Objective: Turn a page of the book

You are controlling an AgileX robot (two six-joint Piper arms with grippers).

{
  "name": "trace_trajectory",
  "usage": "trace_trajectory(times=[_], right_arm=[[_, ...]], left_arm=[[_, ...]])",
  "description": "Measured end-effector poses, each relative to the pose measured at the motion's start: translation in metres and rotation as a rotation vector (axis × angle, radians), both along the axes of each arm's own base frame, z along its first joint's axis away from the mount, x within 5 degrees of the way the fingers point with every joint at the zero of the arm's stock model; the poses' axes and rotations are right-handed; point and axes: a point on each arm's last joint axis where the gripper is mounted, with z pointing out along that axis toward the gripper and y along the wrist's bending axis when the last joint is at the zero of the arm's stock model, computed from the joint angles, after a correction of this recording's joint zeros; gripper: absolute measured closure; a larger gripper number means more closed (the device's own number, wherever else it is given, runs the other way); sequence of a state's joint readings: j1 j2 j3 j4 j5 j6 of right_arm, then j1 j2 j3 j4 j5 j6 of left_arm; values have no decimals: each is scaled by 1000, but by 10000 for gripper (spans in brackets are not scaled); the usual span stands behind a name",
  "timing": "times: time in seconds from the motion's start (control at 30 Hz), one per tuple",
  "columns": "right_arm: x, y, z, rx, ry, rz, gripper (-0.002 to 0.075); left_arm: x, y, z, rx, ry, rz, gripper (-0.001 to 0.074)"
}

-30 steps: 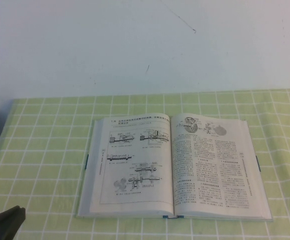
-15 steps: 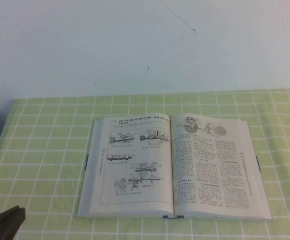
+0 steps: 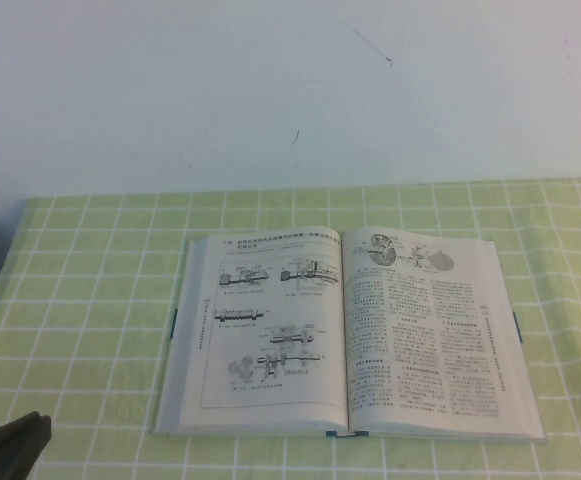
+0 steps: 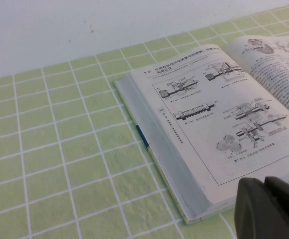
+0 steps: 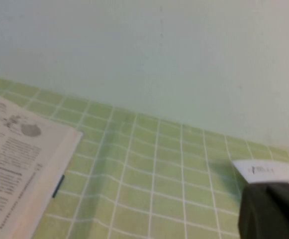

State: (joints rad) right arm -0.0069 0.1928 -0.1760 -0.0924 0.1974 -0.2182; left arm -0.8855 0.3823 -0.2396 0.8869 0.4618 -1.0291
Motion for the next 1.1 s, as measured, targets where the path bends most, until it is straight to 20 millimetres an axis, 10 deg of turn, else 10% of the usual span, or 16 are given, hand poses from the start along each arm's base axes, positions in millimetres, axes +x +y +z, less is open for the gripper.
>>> trace_trajectory(times=[0.5, 1.1], right_arm=[[-16, -8, -66, 76, 102, -158, 728], [-18, -8, -68, 84, 140, -164, 728]], left_arm=[[0, 0, 0, 0, 0, 0, 739], [0, 0, 0, 0, 0, 0, 739]])
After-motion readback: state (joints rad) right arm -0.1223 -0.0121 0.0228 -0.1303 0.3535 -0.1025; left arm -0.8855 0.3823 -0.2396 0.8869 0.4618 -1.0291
